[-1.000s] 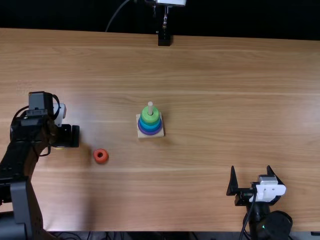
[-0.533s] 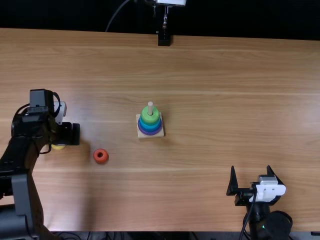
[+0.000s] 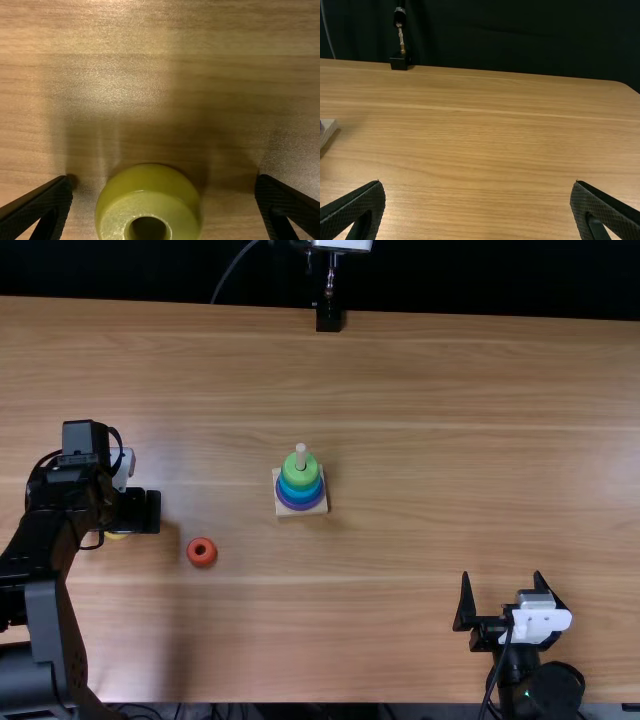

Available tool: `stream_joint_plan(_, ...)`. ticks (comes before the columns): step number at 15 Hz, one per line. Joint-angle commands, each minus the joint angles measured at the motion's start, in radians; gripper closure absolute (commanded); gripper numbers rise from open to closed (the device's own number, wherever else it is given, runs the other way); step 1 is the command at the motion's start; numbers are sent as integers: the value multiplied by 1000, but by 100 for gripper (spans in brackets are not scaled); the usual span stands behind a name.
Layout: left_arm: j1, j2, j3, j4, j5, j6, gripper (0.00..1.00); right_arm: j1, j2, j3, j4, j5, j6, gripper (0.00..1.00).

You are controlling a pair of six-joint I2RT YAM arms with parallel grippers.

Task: Build the Hanoi tower: stack the rings onto the peg from bottom to top in this color order: purple, dark blue, light blue, dark green, light green, yellow, orange.

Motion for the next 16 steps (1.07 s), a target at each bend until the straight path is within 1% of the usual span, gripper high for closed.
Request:
stream_joint_plan(1, -6, 12, 15, 6, 40, 13, 60, -6, -13, -56, -69, -6, -2, 0)
stream_joint_plan(2, -6, 8, 9, 9, 44, 13, 98, -6, -13, -56, -69, -6, -2, 0)
stream_joint_plan(3, -6, 7, 7, 13, 42, 13, 100, -6, -13, -56, -69, -6, -2, 0)
stream_joint_plan(6, -5, 5, 19, 2, 29, 15, 100, -6, -13, -56, -69, -6, -2, 0)
stream_joint_plan(8, -3, -2, 50, -11, 31, 17, 100, -6, -13, -56, -69, -6, -2, 0)
stream_joint_plan(9, -3, -15, 90, -44, 31, 21, 100, -6, -13, -56, -69, -6, -2, 0)
stream_joint_plan(11, -6, -25, 156, -179, 36, 52, 100, -6, -13, -56, -69, -6, -2, 0)
stream_joint_plan(12, -12, -27, 223, -252, 40, 52, 100, -6, -13, -56, -69, -6, -2, 0)
stream_joint_plan(13, -31, -34, 292, -331, 42, 50, 100, -6, -13, -56, -69, -6, -2, 0)
stream_joint_plan(14, -61, -36, 360, -431, 42, 39, 100, -6, -13, -56, -69, -6, -2, 0)
stream_joint_plan(16, -129, -30, 510, -580, 42, 39, 100, -6, -13, -56, -69, -6, -2, 0)
